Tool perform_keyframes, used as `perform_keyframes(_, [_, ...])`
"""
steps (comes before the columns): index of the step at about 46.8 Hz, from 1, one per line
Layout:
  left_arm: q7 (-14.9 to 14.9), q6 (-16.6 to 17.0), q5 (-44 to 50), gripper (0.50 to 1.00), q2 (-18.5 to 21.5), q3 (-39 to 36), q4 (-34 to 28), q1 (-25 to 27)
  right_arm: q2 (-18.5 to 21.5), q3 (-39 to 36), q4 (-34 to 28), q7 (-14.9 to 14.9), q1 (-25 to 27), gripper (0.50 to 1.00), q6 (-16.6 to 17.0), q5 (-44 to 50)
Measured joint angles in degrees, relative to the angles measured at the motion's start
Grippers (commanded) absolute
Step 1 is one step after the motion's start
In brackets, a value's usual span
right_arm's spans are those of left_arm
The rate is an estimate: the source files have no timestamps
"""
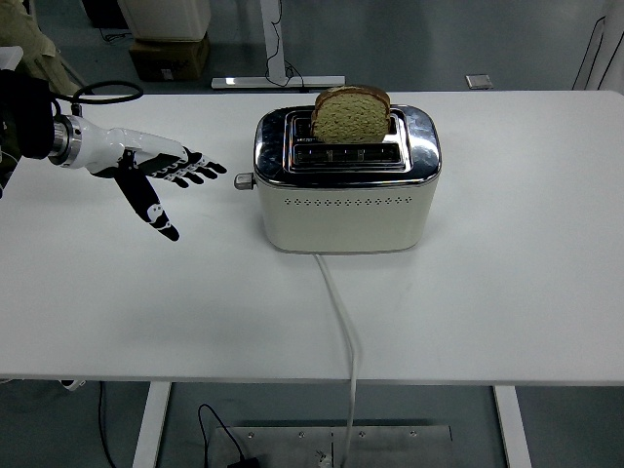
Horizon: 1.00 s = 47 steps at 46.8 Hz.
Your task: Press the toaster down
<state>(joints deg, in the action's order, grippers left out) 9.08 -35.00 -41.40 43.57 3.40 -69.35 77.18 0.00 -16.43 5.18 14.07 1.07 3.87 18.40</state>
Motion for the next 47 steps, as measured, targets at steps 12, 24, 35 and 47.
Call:
perform_keyframes(12, [-0.01,0.00,0.00,1.000,-0.32,0.03,0.20,-0.09,0.00,0.00,0.00,0.00,-0.02,0.998,-0.03,0.00])
perform_keyframes(24, [-0.03,0.00,0.00,1.000,-1.07,0.03,0.43,-0.44,0.00,0.00,0.00,-0.01,-0.01,0.998,-0.08,0.00])
perform_keyframes(35, [-0.03,0.00,0.00,1.000,-1.72,0.03,0.94,-1.18,0.00,0.00,-0.01,-0.01,-0.04,0.998,-0.08,0.02])
perform_keyframes(47, [-0.03,0.00,0.09,1.000,-2.13,0.03,1.22,-1.41,0.00,0.00,-0.06,-0.01,-0.10,0.998,-0.08,0.01])
